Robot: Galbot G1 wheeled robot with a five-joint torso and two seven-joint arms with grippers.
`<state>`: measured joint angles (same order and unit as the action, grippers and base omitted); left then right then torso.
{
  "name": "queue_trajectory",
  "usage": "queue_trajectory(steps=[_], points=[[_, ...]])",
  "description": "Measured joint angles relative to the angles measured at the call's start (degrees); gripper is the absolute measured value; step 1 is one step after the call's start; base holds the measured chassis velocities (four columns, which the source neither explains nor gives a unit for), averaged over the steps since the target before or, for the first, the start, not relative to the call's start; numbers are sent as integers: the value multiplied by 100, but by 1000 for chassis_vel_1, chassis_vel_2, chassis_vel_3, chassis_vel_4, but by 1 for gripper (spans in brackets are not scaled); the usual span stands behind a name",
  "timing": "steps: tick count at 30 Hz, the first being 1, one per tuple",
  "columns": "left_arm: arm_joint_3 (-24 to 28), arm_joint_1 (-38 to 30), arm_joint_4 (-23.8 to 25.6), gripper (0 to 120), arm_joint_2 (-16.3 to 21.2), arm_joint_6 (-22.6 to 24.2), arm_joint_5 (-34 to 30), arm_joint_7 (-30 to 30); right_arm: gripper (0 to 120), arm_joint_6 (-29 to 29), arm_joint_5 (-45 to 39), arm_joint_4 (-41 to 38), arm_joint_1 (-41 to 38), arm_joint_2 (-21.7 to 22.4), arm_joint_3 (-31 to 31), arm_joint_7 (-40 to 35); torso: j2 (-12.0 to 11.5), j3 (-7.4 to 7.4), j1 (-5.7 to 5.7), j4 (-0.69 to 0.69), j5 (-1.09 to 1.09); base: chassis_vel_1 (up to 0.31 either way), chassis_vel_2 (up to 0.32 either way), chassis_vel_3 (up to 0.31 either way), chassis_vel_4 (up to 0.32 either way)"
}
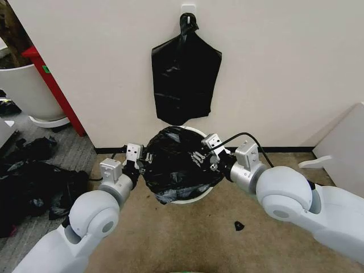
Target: Place the garbage bag over the trash bin.
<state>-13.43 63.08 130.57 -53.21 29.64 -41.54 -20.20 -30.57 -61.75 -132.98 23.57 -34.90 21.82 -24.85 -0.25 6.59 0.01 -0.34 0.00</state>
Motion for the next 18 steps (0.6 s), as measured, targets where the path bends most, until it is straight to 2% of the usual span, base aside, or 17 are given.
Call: queue_trajectory(steps=[4,18], points=[[4,22,-21,1,6,-8,115,102,8,5,-5,7,1,-1,-24,-24,0,0,0,0,0,0,0,0,0],[-61,282,-99,1,42,-269,763,770,8,18,-178,89,2,151,-437,-21,0,0,0,0,0,0,0,0,0]])
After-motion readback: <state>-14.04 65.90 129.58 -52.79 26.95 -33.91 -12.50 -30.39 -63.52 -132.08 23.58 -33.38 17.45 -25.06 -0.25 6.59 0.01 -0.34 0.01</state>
